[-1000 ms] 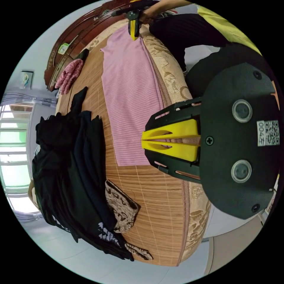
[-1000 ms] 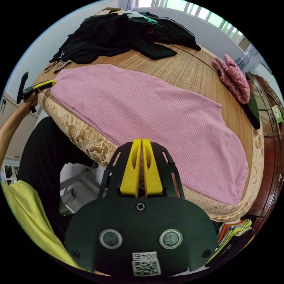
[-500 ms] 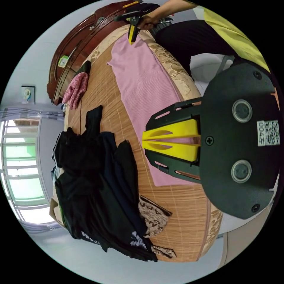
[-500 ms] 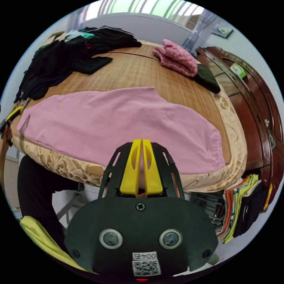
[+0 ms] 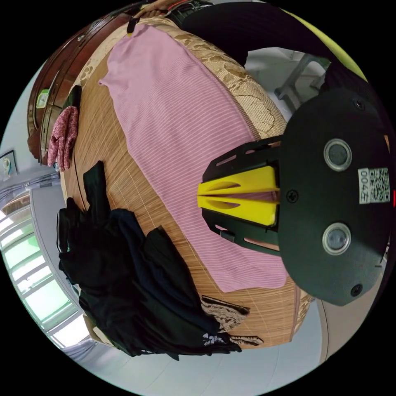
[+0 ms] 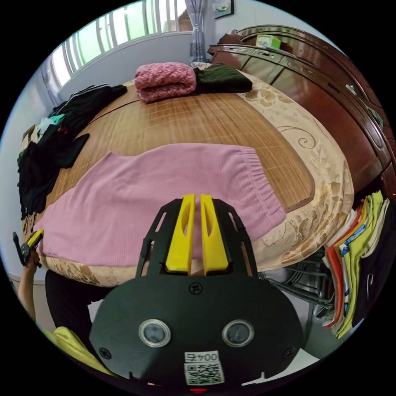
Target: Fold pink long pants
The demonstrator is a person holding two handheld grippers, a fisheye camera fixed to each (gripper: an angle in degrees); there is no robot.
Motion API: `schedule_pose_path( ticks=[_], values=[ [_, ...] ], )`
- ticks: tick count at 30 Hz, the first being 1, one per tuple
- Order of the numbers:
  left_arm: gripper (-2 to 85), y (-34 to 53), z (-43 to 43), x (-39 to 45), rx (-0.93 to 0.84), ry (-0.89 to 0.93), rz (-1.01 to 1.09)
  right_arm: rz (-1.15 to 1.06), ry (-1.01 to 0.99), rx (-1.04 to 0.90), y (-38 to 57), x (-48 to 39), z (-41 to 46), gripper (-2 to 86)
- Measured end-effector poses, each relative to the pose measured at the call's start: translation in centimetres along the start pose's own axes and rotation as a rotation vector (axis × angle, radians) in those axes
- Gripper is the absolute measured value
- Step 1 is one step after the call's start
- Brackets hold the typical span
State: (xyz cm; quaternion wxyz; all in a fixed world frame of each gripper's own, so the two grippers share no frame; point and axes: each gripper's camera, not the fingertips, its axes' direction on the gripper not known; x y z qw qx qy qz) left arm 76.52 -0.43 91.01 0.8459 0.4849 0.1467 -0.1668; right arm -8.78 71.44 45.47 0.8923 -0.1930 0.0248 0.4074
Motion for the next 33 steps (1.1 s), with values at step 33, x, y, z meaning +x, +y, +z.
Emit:
schedule_pose_path(
  ticks=[33],
  values=[
    [0.4, 10.2, 4.7, -3.3, 0.092, 0.082, -0.158, 0.217, -0.514, -0.124, -7.9, 2.8, 14.4, 7.3]
  ],
)
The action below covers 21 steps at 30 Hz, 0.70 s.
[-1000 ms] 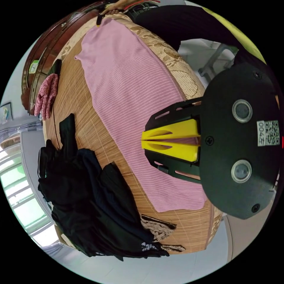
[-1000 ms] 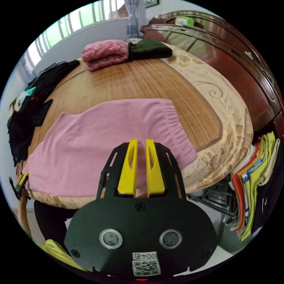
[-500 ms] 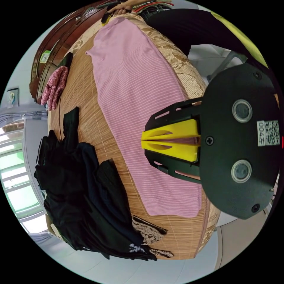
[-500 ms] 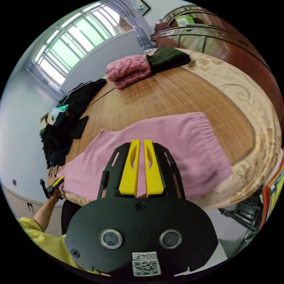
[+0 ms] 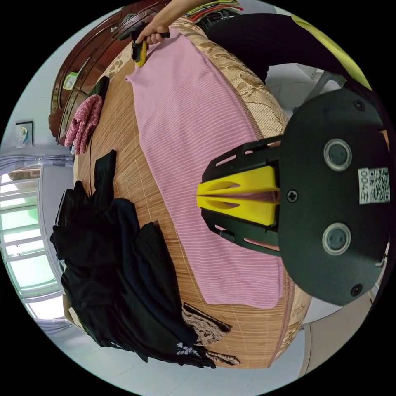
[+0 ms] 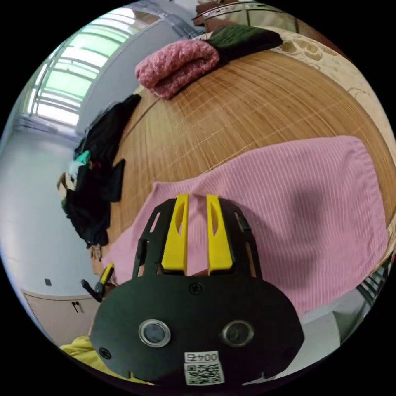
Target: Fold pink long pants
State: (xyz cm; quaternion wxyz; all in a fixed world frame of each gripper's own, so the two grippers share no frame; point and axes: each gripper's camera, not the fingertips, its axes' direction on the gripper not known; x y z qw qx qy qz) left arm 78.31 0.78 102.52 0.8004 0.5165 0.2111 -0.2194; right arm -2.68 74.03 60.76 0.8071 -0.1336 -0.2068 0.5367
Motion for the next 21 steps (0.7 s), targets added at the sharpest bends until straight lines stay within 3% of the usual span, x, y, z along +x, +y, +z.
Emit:
schedule_pose_path(
  ticks=[8, 14, 16, 21],
  values=[
    [2.3, 4.9, -1.1, -5.0, 0.035, 0.058, -0.091, -0.252, -0.236, -0.042, 9.8, -5.4, 1.4, 7.5],
    [6.2, 16.3, -5.4, -16.9, 0.162, 0.152, -0.508, -0.191, -0.368, -0.077, 14.1, -5.5, 4.6, 6.8],
    [7.1, 21.6, -4.3, -22.6, 0.19, 0.268, -0.716, -0.186, -0.374, -0.074, 14.9, -5.6, 4.9, 6.6],
    [8.4, 26.0, -1.1, -28.9, 0.188, 0.406, -0.852, -0.21, -0.357, -0.09, 16.4, -6.4, 5.3, 6.5]
  ],
)
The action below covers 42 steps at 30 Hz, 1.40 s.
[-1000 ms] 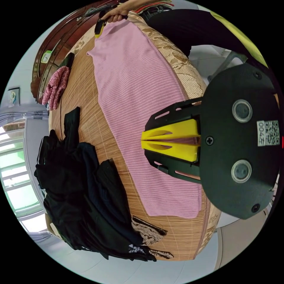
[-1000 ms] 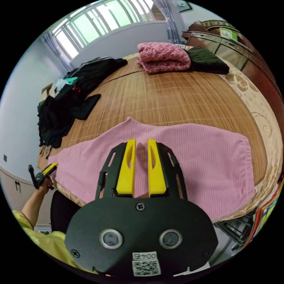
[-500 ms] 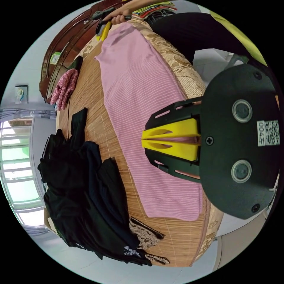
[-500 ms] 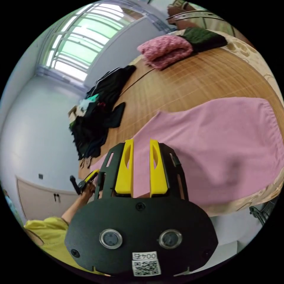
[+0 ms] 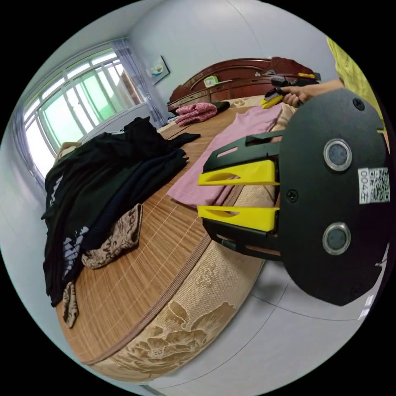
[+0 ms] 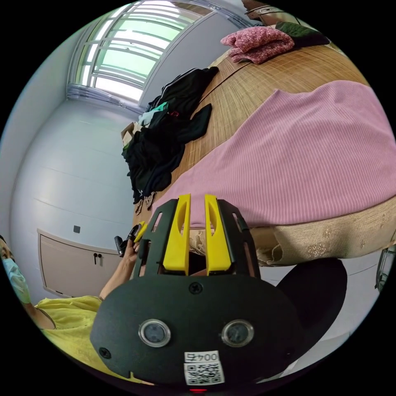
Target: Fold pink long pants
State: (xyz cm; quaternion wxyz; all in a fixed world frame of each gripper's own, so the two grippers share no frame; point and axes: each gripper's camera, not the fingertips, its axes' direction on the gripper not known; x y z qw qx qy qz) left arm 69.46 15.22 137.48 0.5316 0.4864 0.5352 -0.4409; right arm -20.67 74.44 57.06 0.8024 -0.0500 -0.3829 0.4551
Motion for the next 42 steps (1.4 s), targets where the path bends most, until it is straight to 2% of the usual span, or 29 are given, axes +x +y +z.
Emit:
schedule_pose_path(
  ticks=[6, 10, 12, 20, 26, 35, 42],
  values=[
    [11.2, 0.3, 1.9, -5.4, -0.056, 0.105, -0.136, 0.003, -0.008, 0.009, 1.3, -0.1, 0.4, 5.5],
    [11.6, 1.4, 2.7, -9.4, -0.05, 0.31, -0.309, 0.008, -0.02, 0.004, 1.8, 0.1, 0.9, 5.0],
    [11.3, 1.5, 2.9, -10.7, -0.031, 0.35, -0.359, 0.004, -0.023, -0.006, 1.8, 0.1, 1.2, 4.8],
    [10.7, -1.9, 3.5, -9.8, -0.016, 0.317, -0.302, -0.002, -0.038, -0.012, 1.9, 0.6, 1.1, 3.8],
    [4.7, -5.2, 3.9, -8.1, -0.014, 0.245, -0.247, 0.016, -0.037, -0.004, 1.8, 1.6, 0.1, 3.2],
    [3.7, -13.1, -0.7, 7.0, 0.085, 0.259, 0.184, 0.021, 0.01, 0.006, 0.9, 2.6, -3.0, 5.9],
    [3.4, -19.6, -2.8, 28.0, 0.088, 0.311, 0.556, 0.026, 0.069, -0.011, -0.4, 4.2, -6.3, 7.5]
  ],
)
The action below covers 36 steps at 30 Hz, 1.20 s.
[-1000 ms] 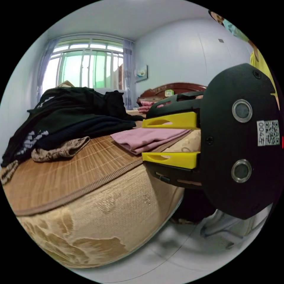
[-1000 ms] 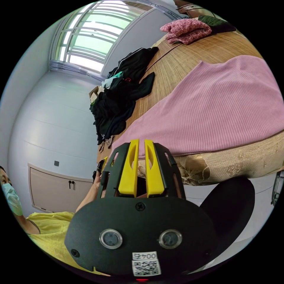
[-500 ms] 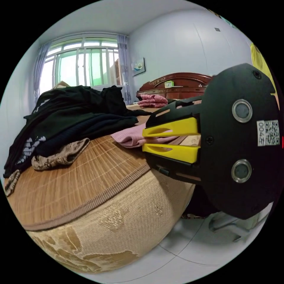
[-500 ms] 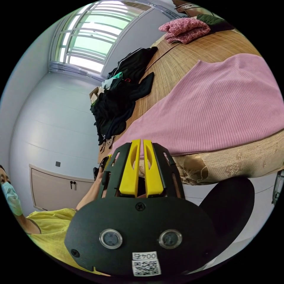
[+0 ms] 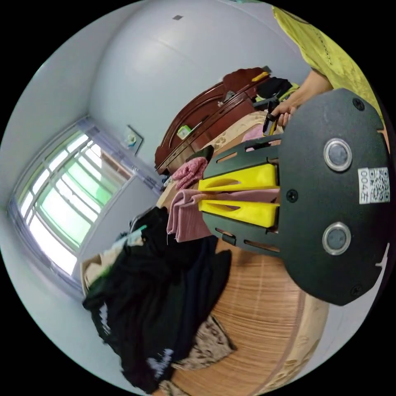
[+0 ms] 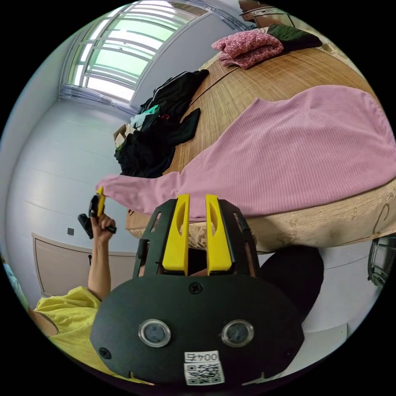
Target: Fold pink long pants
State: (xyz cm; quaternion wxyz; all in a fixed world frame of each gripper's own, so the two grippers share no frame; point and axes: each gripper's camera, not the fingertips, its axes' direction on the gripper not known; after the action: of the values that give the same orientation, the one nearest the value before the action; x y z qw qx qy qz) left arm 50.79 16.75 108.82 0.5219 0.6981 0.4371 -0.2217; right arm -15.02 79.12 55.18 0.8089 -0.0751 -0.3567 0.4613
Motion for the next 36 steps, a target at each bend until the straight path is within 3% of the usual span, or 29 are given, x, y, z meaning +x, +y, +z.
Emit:
schedule_pose_path(
  ticks=[6, 13, 19, 25, 28, 31, 36],
  values=[
    [3.4, -11.3, 7.4, 14.6, -0.063, 0.145, 0.232, 0.028, -0.062, 0.019, -1.9, 3.3, -4.9, 9.4],
    [3.2, -17.1, 21.9, 31.7, -0.221, 0.294, 0.432, 0.137, -0.346, 0.113, -4.8, 9.9, -11.9, 11.7],
    [3.6, -13.3, 36.6, 43.0, -0.437, 0.349, 0.554, 0.269, -0.48, 0.194, -6.3, 15.9, -16.5, 12.3],
    [5.4, -6.1, 49.2, 45.5, -0.749, 0.286, 0.468, 0.376, -0.447, 0.164, -7.4, 18.8, -18.1, 13.4],
    [7.0, -7.3, 48.5, 46.1, -0.733, 0.355, 0.359, 0.385, -0.374, 0.141, -8.1, 18.9, -19.0, 13.6],
    [7.8, -10.2, 44.7, 47.8, -0.682, 0.389, 0.381, 0.384, -0.347, 0.122, -8.8, 18.6, -19.7, 13.6],
    [7.7, -13.5, 36.3, 45.9, -0.62, 0.253, 0.442, 0.358, -0.265, 0.046, -10.4, 17.1, -20.2, 12.8]
  ],
)
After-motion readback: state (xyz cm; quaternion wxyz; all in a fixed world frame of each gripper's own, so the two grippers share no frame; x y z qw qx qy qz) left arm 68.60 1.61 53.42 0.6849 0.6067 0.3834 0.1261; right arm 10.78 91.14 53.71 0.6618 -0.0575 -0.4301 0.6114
